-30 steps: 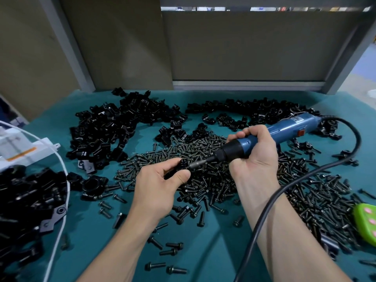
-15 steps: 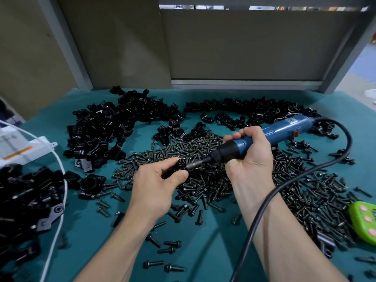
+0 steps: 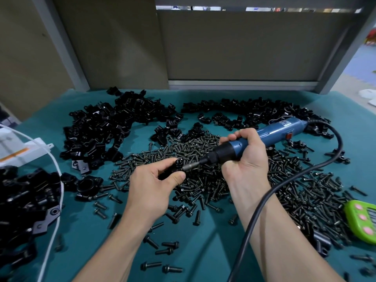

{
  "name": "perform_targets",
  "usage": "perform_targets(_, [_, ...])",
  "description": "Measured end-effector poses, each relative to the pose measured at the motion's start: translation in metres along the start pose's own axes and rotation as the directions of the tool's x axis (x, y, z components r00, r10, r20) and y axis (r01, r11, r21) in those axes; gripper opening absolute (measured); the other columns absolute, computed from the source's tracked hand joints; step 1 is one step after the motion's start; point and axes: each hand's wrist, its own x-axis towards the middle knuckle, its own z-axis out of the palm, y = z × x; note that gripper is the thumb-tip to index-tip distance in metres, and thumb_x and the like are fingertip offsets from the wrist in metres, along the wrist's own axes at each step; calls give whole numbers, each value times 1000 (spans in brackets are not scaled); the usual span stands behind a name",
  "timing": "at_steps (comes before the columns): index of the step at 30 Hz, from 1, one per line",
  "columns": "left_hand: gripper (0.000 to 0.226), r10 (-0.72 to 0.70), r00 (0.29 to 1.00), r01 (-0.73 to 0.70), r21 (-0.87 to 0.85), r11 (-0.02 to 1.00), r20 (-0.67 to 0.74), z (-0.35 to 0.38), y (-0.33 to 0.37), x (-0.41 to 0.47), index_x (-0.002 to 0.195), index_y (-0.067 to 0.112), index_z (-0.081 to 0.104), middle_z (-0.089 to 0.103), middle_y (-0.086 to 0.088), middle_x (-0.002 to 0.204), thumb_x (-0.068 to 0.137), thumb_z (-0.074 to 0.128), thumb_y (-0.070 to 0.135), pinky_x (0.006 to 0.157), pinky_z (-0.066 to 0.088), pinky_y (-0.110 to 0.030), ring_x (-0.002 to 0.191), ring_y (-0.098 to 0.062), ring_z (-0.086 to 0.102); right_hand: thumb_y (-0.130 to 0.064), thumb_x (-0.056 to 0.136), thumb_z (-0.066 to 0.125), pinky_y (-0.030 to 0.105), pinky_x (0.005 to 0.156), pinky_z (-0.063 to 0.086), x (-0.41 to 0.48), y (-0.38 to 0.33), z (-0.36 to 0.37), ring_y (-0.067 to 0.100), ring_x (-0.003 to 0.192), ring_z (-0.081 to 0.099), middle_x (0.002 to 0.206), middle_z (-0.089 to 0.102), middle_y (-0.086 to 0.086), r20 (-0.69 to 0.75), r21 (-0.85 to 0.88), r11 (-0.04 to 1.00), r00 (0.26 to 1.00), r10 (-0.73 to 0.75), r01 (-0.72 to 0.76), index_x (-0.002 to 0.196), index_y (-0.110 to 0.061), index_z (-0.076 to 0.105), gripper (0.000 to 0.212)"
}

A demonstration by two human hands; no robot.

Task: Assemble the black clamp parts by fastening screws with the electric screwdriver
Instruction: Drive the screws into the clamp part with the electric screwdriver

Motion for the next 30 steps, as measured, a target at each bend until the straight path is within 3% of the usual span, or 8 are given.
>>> perform_targets(5, [38,-32,999,30,-50,998,-33,0,1,-1,110,38,75,72,26,98,80,89,19,92,48,-16,93,13,66,12,81,56,29,59,51,0,0,-1,14,51,52,61,55,5,14,-5,1000,1000,9,-9,94,-8,50,25])
perform_targets(8, [28,-107,994,105,-126,986,-9,4,1,-1,106,38,77,77,-1,79,84,86,22,73,50,-26,64,-4,59,12,83,56,30,59,51,-1,0,3,15,52,52,63,54,5,67,0,1000,998,-3,3,97,-8,50,24])
perform_targets(10, [22,-169,984,177,-207,962,54,5,2,-1,103,32,78,75,-15,74,87,83,18,62,48,-31,58,-13,54,12,85,55,30,58,50,-2,-1,7,15,52,51,64,55,4,134,-11,1000,991,-19,21,102,-10,50,28])
perform_targets(13, [9,-207,968,240,-273,932,145,4,4,-1,92,20,84,76,-3,71,92,77,14,50,49,-19,48,-9,56,14,86,49,30,56,48,-4,-3,14,16,51,49,65,53,4,232,-52,998,972,-30,44,94,-14,53,29])
perform_targets(15, [14,-215,958,261,-270,927,191,2,4,0,83,19,85,76,-4,72,93,76,16,47,45,-17,50,-11,56,14,87,47,29,56,47,-4,-3,15,16,52,48,65,51,4,269,-66,997,963,-24,43,93,-14,54,30])
perform_targets(23, [12,-248,919,351,-353,867,305,-1,8,3,86,4,83,74,-6,76,90,76,14,43,39,-15,51,-13,51,5,75,57,30,70,47,-5,-22,8,15,61,49,72,51,3,507,-161,986,852,128,-52,108,-13,59,37])
perform_targets(26, [15,-235,911,349,-329,877,339,-3,13,1,80,7,83,73,-5,75,91,75,14,41,36,-16,51,-13,50,2,75,57,30,71,47,-4,-30,7,15,61,49,72,51,2,525,-171,982,836,158,-79,110,-11,60,38])
perform_targets(30, [17,-238,952,295,-361,885,195,-10,13,0,77,13,84,74,-6,72,90,73,11,38,34,-17,49,-13,52,-3,77,55,28,65,48,-5,-48,10,13,59,48,72,52,1,506,-188,979,846,169,-83,113,-8,61,36])
